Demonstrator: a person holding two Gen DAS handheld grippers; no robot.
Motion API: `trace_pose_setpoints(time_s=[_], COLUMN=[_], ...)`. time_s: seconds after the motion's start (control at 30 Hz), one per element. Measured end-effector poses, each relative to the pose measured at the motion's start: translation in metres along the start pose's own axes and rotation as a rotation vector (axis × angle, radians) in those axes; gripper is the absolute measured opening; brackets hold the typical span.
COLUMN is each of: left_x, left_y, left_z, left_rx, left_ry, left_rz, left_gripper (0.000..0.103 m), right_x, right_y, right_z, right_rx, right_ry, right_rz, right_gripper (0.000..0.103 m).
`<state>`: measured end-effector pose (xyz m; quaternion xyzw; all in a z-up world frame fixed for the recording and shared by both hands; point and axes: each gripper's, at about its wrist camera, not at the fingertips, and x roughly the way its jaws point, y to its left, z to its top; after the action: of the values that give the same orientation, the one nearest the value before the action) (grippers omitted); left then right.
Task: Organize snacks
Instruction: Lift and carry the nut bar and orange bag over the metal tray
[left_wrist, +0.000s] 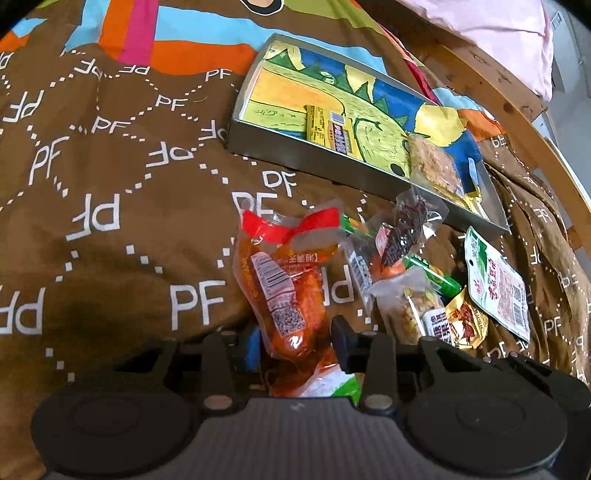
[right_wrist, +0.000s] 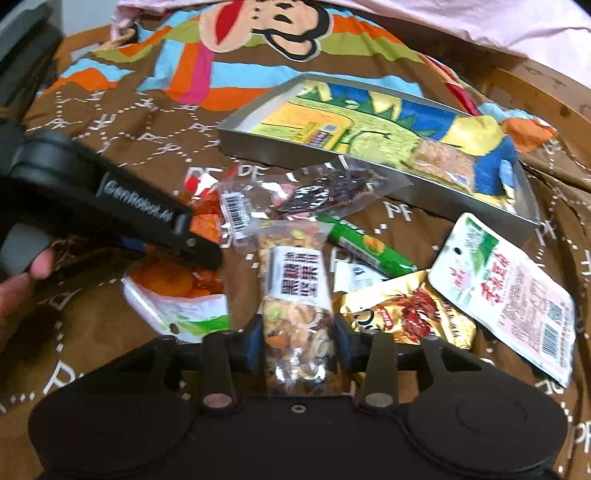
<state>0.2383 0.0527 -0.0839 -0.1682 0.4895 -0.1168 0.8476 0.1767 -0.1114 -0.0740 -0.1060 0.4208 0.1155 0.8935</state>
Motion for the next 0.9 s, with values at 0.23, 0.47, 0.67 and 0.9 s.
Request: trace_pose_setpoints(time_s=[0.23,0.47,0.67,0.9], left_x=[-0.016,-0.040,-0.069,-0.070], left_y=[-0.003,-0.004,-0.013,-0.029], left_z=[-0.008,-0.014,-0.008,0.018], left_rx=[-0.038,-0.067,-0.056,-0.011], left_ry=[0.029,0.003,-0.128,-0.227], left_rz=[0.008,0.011,-0.005,-0.035], left_gripper=[0.034,0.034,0.034,0.034], right_x=[-0.011,-0.039,-0.056,-0.062], right_y=[-0.007,-0.024,-0.041,-0.064], right_z=[0.011,0.018,0.024,0.038], right_rx=[0.143,0.291,0.329,0.346], right_ry=[0.025,-0.020,-0.130,-0.246], right_rz=[0.068,0.136,0.143,0.089], right_gripper=[0.040,0.040,0.040,0.040])
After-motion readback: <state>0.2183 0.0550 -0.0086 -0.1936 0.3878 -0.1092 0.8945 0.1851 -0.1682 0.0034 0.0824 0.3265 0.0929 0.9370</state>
